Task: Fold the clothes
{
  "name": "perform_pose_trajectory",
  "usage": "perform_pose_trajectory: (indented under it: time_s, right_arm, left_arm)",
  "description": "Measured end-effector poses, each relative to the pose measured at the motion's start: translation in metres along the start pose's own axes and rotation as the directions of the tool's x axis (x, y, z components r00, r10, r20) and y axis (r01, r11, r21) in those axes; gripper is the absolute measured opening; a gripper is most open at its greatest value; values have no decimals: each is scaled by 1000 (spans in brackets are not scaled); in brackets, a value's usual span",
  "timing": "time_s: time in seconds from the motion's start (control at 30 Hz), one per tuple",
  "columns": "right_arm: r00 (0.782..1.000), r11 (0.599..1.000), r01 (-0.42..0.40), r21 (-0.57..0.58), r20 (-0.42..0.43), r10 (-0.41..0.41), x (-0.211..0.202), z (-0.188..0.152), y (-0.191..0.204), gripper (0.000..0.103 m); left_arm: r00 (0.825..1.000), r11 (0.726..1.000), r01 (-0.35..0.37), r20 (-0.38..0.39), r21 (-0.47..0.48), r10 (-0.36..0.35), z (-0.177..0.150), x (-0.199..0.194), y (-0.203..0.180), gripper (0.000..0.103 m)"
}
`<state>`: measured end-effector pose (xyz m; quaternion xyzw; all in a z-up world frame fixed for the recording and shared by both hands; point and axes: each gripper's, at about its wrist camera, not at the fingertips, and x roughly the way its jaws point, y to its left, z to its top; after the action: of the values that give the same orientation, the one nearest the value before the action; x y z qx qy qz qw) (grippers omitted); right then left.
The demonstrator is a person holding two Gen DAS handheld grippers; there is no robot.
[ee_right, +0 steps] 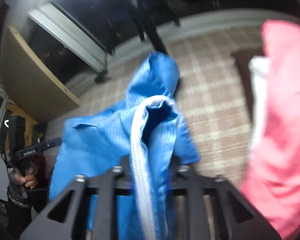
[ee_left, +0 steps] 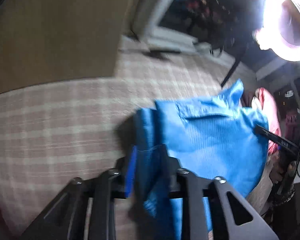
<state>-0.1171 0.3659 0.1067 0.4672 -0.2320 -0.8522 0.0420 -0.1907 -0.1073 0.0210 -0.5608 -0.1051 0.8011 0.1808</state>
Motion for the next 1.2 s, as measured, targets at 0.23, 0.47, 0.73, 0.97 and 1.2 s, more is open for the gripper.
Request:
perform_pose_trajectory:
  time_s: [0.23, 0.47, 0.73, 0.97, 1.2]
  right_arm:
    - [994, 995, 17, -96, 109, -7, -55, -18, 2, 41]
    - [999, 997, 46, -70, -1, -46, -12, -35, -4, 48]
    - [996, 981, 82, -176, -24, -88, 41, -13, 13, 15]
    - [999, 990, 48, -134, -19, -51, 11, -7, 9, 30]
    - [995, 993, 92, -69, -24, -94, 30, 14, 0, 40]
  left_arm:
    - [990, 984, 119, 65, 129, -128, -58, -61, -28, 58]
    - [988, 970, 146, -80, 196, -133, -124, -6, -49, 58]
    - [966, 930, 215, -206, 299, -157, -164, 21, -68, 44]
    - [993, 971, 105, -73, 217, -91, -121, -35, -43, 45]
    - [993, 954, 109, 18, 281, -119, -45, -11, -79, 49]
